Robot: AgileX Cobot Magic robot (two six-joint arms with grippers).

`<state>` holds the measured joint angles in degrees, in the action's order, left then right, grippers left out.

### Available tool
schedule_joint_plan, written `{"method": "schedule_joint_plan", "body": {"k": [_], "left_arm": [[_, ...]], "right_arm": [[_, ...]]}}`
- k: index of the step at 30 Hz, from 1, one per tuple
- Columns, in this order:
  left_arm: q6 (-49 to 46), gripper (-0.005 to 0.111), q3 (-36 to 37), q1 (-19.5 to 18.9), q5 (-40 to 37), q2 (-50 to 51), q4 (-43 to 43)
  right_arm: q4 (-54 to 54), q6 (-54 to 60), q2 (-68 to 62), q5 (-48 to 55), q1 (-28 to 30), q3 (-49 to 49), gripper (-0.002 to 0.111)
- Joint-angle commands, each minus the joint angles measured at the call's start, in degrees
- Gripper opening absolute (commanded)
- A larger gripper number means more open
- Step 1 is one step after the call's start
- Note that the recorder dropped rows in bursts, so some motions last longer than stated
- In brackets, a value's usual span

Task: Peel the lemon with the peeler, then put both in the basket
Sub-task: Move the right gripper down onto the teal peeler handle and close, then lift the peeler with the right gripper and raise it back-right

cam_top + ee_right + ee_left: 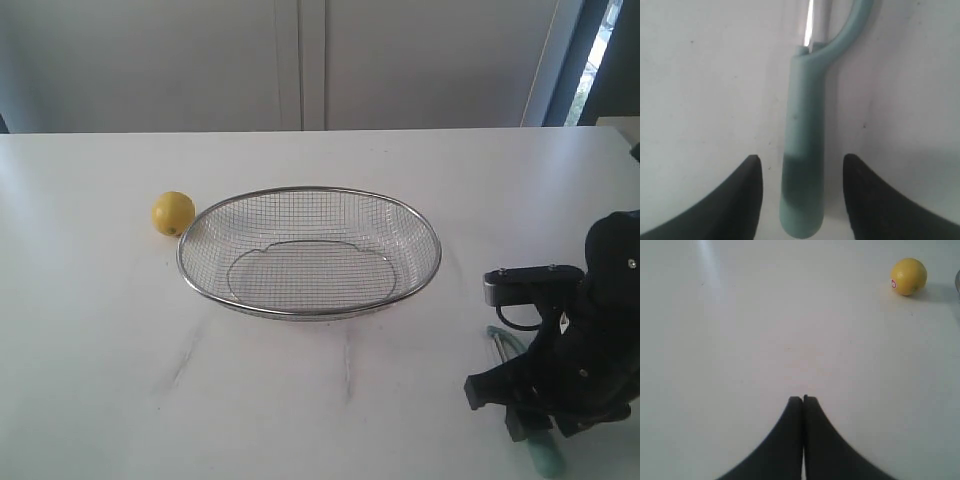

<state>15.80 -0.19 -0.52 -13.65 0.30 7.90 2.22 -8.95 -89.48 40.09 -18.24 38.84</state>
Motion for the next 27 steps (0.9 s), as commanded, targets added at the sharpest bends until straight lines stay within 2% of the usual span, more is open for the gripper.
{"method": "schedule_joint_plan", "body": {"k": [1, 7, 23, 27], "left_arm": [[0.3, 0.0, 0.2, -0.1, 0.0, -0.3, -0.2], [0.3, 0.0, 0.2, -0.1, 0.0, -0.3, -0.2], [0.3, 0.0, 0.2, -0.1, 0.0, -0.3, -0.2], [0.3, 0.0, 0.2, -0.1, 0.0, -0.3, -0.2]], "right_arm": [[-0.6, -0.3, -0.1, -1.9, 0.0, -0.3, 0.047], [-0.6, -0.3, -0.4, -2.0, 0.0, -0.3, 0.039], [-0.4, -0.3, -5.4, -3.8, 0.0, -0.3, 0.038], [-0.4, -0.5, -5.4, -3.8, 0.0, -0.3, 0.028]]}}
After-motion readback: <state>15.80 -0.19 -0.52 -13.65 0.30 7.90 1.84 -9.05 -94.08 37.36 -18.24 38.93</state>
